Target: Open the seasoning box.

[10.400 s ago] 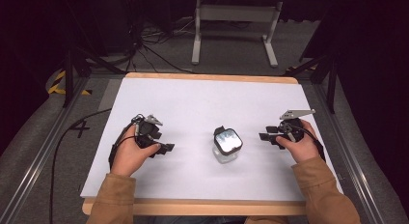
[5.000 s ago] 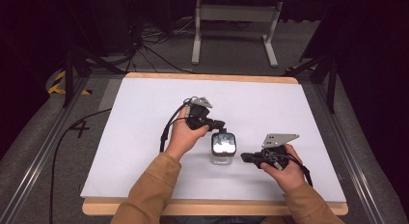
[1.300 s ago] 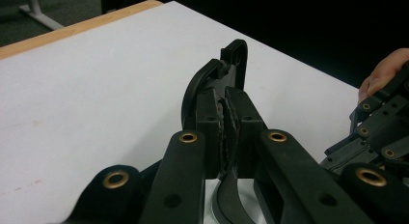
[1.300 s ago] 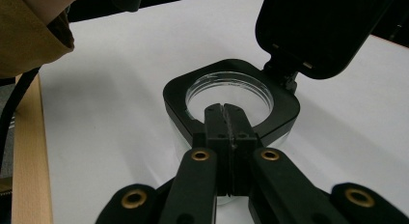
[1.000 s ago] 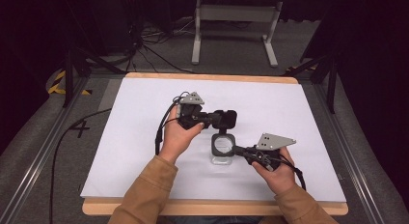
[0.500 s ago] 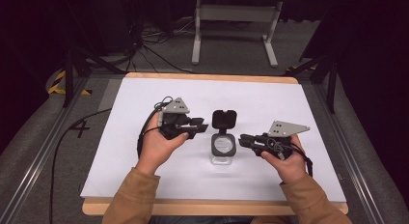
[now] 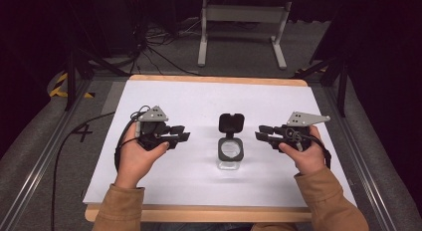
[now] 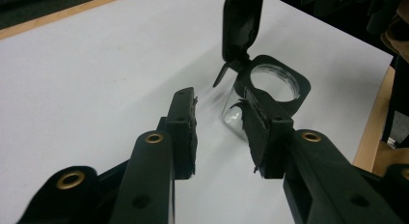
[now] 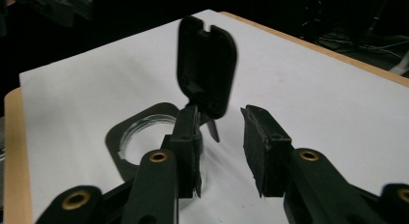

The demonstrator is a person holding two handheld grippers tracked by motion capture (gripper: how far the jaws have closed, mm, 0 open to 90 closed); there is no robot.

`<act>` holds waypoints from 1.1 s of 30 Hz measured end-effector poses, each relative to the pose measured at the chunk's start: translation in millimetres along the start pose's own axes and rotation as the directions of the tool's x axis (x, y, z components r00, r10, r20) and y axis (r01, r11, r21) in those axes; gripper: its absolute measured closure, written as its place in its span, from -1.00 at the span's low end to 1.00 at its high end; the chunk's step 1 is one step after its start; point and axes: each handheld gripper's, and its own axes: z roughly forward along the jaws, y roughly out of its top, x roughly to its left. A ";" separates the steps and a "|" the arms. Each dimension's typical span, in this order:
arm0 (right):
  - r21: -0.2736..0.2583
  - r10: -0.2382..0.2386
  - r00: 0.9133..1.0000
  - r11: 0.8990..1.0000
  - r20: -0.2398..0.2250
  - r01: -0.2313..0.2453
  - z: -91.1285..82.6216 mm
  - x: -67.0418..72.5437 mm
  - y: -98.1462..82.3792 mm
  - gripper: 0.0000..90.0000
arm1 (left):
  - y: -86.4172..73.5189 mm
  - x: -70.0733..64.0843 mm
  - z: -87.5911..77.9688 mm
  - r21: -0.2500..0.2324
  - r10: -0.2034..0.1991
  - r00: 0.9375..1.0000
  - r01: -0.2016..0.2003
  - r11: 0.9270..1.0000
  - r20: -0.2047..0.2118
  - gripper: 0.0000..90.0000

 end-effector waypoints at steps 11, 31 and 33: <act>0.043 0.052 0.995 0.998 0.081 -0.056 -5.3 -30.7 -11.0 0.28 | -20.9 27.2 2.8 0.050 -0.069 0.995 0.073 0.996 -0.074 0.35; 0.200 0.137 0.979 0.966 0.154 -0.166 18.0 -70.8 -58.7 0.05 | -54.8 63.6 49.0 0.221 -0.144 0.986 0.160 0.962 -0.088 0.26; 0.216 0.140 0.978 0.961 0.156 -0.172 21.3 -71.9 -62.3 0.05 | -59.4 66.5 54.5 0.251 -0.147 0.985 0.164 0.954 -0.086 0.26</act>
